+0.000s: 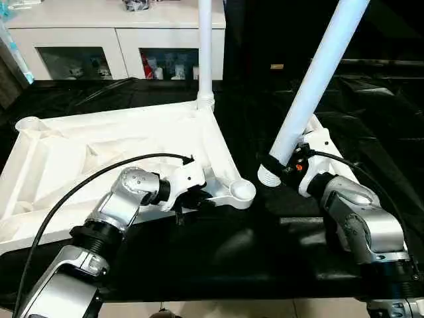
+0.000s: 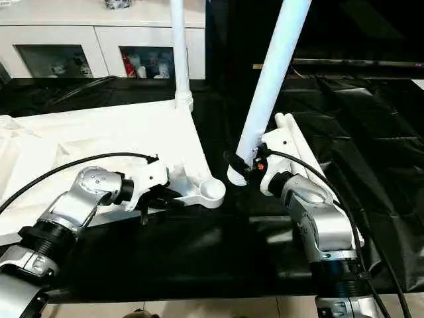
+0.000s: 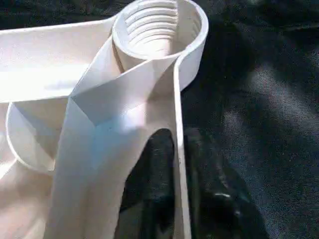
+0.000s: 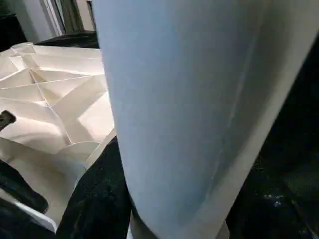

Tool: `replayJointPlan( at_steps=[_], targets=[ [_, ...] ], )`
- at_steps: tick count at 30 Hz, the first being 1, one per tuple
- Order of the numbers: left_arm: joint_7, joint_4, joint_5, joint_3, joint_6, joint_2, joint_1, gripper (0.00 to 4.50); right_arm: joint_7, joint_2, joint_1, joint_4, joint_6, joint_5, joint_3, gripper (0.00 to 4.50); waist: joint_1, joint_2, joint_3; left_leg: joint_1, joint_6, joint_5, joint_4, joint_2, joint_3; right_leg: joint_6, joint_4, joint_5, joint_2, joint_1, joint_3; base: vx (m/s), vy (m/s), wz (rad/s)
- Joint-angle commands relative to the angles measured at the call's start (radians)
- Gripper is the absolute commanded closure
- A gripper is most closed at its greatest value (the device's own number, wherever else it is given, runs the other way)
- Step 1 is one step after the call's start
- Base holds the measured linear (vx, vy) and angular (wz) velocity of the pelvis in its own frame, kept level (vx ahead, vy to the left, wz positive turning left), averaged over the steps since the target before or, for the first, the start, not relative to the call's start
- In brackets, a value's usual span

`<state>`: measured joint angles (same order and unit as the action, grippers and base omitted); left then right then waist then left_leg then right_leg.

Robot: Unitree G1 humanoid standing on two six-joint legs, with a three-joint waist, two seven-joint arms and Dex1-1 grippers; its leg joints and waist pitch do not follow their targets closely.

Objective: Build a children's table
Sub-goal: Insert table leg to table base

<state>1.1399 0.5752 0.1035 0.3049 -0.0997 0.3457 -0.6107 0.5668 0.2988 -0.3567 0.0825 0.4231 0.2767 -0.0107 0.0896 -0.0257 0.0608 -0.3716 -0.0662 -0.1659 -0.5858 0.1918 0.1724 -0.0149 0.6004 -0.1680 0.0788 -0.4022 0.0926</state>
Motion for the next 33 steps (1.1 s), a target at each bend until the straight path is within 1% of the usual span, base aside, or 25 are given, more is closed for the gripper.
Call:
replayJointPlan(
  at_steps=[1,4,6,7,10,11,12,13,15,16,18,20,21,22,23,24,25,27,28,29,30,31,32,33],
  targets=[
    [-0.002,0.012,-0.008,0.004,0.007,0.006,-0.005,4.2,0.009,0.008,-0.01,-0.011,-0.01,0.006,0.003,2.57,0.003,0.013,-0.074,0.01,0.036,-0.201,0.064,0.034,-0.008,-0.167,-0.076,-0.28,0.074,0.054,-0.055,0.0,0.0,0.0],
    [0.004,0.009,-0.018,-0.001,0.001,0.002,-0.003,4.46,0.03,0.016,-0.008,-0.017,0.019,0.015,0.014,2.57,0.003,0.014,-0.074,0.01,0.036,-0.204,0.064,0.034,-0.008,-0.164,-0.078,-0.293,0.074,0.054,-0.055,0.0,0.0,0.0],
    [0.008,0.002,-0.029,-0.008,-0.006,-0.003,0.0,4.46,0.055,0.027,-0.007,-0.02,0.046,0.021,0.029,2.57,0.003,0.013,-0.074,0.01,0.036,-0.205,0.064,0.035,-0.009,-0.164,-0.078,-0.295,0.073,0.054,-0.054,0.0,0.0,0.0],
    [0.016,-0.006,-0.037,-0.009,-0.015,-0.005,0.002,4.49,0.077,0.037,-0.01,-0.017,0.073,0.024,0.045,2.57,0.003,0.013,-0.074,0.01,0.038,-0.203,0.063,0.034,-0.009,-0.166,-0.077,-0.289,0.072,0.055,-0.054,0.0,0.0,0.0],
    [0.011,-0.012,-0.049,-0.016,-0.021,-0.017,0.005,4.5,0.1,0.04,-0.033,0.017,0.089,0.015,0.068,2.57,0.003,0.013,-0.074,0.009,0.04,-0.197,0.063,0.034,-0.009,-0.172,-0.076,-0.28,0.073,0.056,-0.054,0.0,0.0,0.0],
    [0.01,-0.012,-0.049,-0.016,-0.022,-0.018,0.005,4.5,0.101,0.039,-0.034,0.018,0.089,0.015,0.068,2.57,0.003,0.013,-0.074,0.009,0.04,-0.197,0.063,0.034,-0.009,-0.172,-0.076,-0.28,0.073,0.056,-0.054,0.0,0.0,0.0],
    [0.006,-0.015,-0.056,-0.019,-0.027,-0.026,0.007,4.5,0.105,0.033,-0.056,0.049,0.084,0.004,0.078,2.57,0.002,0.013,-0.075,0.01,0.037,-0.2,0.062,0.035,-0.009,-0.176,-0.076,-0.284,0.074,0.054,-0.054,0.0,0.0,0.0],
    [0.002,-0.019,-0.059,-0.019,-0.034,-0.035,0.01,4.5,0.112,0.025,-0.08,0.08,0.077,-0.006,0.087,2.57,0.001,0.017,-0.074,0.009,0.035,-0.201,0.062,0.034,-0.008,-0.177,-0.076,-0.289,0.073,0.054,-0.053,0.0,0.0,0.0],
    [-0.006,-0.022,-0.058,-0.017,-0.035,-0.042,0.013,4.5,0.117,0.018,-0.101,0.104,0.071,-0.011,0.095,2.57,0.001,0.015,-0.074,0.01,0.034,-0.199,0.061,0.034,-0.008,-0.179,-0.076,-0.294,0.074,0.053,-0.054,0.0,0.0,0.0],
    [-0.008,-0.023,-0.058,-0.017,-0.036,-0.043,0.014,4.5,0.118,0.017,-0.106,0.109,0.071,-0.012,0.096,2.57,0.003,0.018,-0.076,0.009,0.036,-0.19,0.06,0.034,-0.008,-0.179,-0.074,-0.283,0.074,0.055,-0.054,0.0,0.0,0.0],
    [-0.022,-0.032,-0.064,-0.019,-0.045,-0.057,0.023,4.5,0.123,0.007,-0.138,0.144,0.065,-0.017,0.103,2.58,0.003,0.016,-0.077,0.009,0.041,-0.177,0.06,0.035,-0.008,-0.185,-0.071,-0.258,0.074,0.055,-0.055,0.0,0.0,0.0],
    [-0.029,-0.036,-0.069,-0.023,-0.051,-0.064,0.026,4.5,0.124,0.003,-0.151,0.159,0.065,-0.018,0.104,2.58,0.005,0.016,-0.077,0.01,0.044,-0.168,0.059,0.036,-0.006,-0.189,-0.069,-0.242,0.073,0.055,-0.055,0.0,0.0,0.0],
    [-0.039,-0.041,-0.078,-0.03,-0.058,-0.074,0.029,4.5,0.126,-0.002,-0.165,0.174,0.067,-0.016,0.104,2.58,0.006,0.026,-0.077,0.009,0.046,-0.168,0.06,0.035,-0.005,-0.187,-0.07,-0.248,0.074,0.056,-0.054,0.0,0.0,0.0],
    [-0.051,-0.05,-0.087,-0.038,-0.065,-0.085,0.035,4.5,0.132,-0.007,-0.178,0.189,0.07,-0.012,0.106,2.58,0.008,0.027,-0.076,0.01,0.047,-0.166,0.06,0.036,-0.006,-0.186,-0.068,-0.264,0.076,0.055,-0.054,0.0,0.0,0.0],
    [-0.054,-0.052,-0.087,-0.038,-0.066,-0.087,0.037,4.5,0.135,-0.007,-0.182,0.193,0.069,-0.012,0.108,2.58,0.009,0.025,-0.075,0.011,0.048,-0.173,0.058,0.036,-0.004,-0.179,-0.073,-0.286,0.077,0.053,-0.054,0.0,0.0,0.0],
    [-0.057,-0.053,-0.085,-0.036,-0.064,-0.088,0.039,4.5,0.139,-0.007,-0.185,0.196,0.067,-0.013,0.111,2.58,0.009,0.028,-0.074,0.01,0.049,-0.174,0.059,0.035,-0.004,-0.173,-0.074,-0.298,0.077,0.053,-0.054,0.0,0.0,0.0],
    [-0.057,-0.057,-0.082,-0.033,-0.061,-0.087,0.043,4.5,0.144,-0.008,-0.188,0.202,0.064,-0.014,0.113,2.58,0.012,0.029,-0.075,0.01,0.049,-0.167,0.059,0.035,-0.004,-0.164,-0.073,-0.302,0.076,0.053,-0.054,0.0,0.0,0.0],
    [-0.052,-0.064,-0.06,-0.012,-0.042,-0.074,0.053,4.5,0.154,-0.008,-0.194,0.211,0.058,-0.018,0.117,2.59,0.012,0.028,-0.076,0.009,0.049,-0.163,0.06,0.037,-0.005,-0.161,-0.071,-0.293,0.077,0.053,-0.054,0.0,0.0,0.0],
    [-0.056,-0.063,-0.054,-0.009,-0.038,-0.073,0.053,4.5,0.156,-0.008,-0.194,0.212,0.057,-0.018,0.117,2.59,0.011,0.03,-0.075,0.008,0.05,-0.163,0.06,0.036,-0.005,-0.16,-0.072,-0.293,0.076,0.053,-0.054,0.0,0.0,0.0],
    [-0.064,-0.059,-0.047,-0.008,-0.033,-0.071,0.052,4.5,0.157,-0.008,-0.195,0.213,0.057,-0.019,0.117,2.59,0.012,0.029,-0.076,0.007,0.05,-0.159,0.06,0.035,-0.005,-0.156,-0.071,-0.293,0.076,0.054,-0.054,0.0,0.0,0.0],
    [-0.06,-0.055,-0.047,-0.009,-0.044,-0.068,0.049,4.5,0.159,-0.009,-0.197,0.219,0.053,-0.021,0.117,2.59,0.012,0.03,-0.076,0.008,0.051,-0.157,0.06,0.035,-0.004,-0.155,-0.071,-0.295,0.076,0.053,-0.054,0.0,0.0,0.0],
    [-0.059,-0.054,-0.047,-0.01,-0.047,-0.067,0.048,4.21,0.159,-0.009,-0.197,0.22,0.052,-0.021,0.117,2.59,0.012,0.029,-0.075,0.008,0.051,-0.158,0.06,0.035,-0.004,-0.154,-0.072,-0.297,0.076,0.053,-0.054,0.0,0.0,0.0],
    [-0.056,-0.055,-0.048,-0.011,-0.05,-0.065,0.048,4.04,0.16,-0.009,-0.198,0.222,0.051,-0.022,0.117,2.59,0.011,0.03,-0.075,0.007,0.05,-0.16,0.06,0.035,-0.004,-0.153,-0.073,-0.302,0.076,0.053,-0.054,0.0,0.0,0.0],
    [-0.053,-0.06,-0.041,-0.009,-0.057,-0.059,0.047,3.93,0.161,-0.011,-0.201,0.23,0.046,-0.023,0.116,2.59,0.012,0.027,-0.075,0.009,0.049,-0.162,0.06,0.035,-0.004,-0.153,-0.073,-0.307,0.076,0.052,-0.054,0.0,0.0,0.0]
  ],
)
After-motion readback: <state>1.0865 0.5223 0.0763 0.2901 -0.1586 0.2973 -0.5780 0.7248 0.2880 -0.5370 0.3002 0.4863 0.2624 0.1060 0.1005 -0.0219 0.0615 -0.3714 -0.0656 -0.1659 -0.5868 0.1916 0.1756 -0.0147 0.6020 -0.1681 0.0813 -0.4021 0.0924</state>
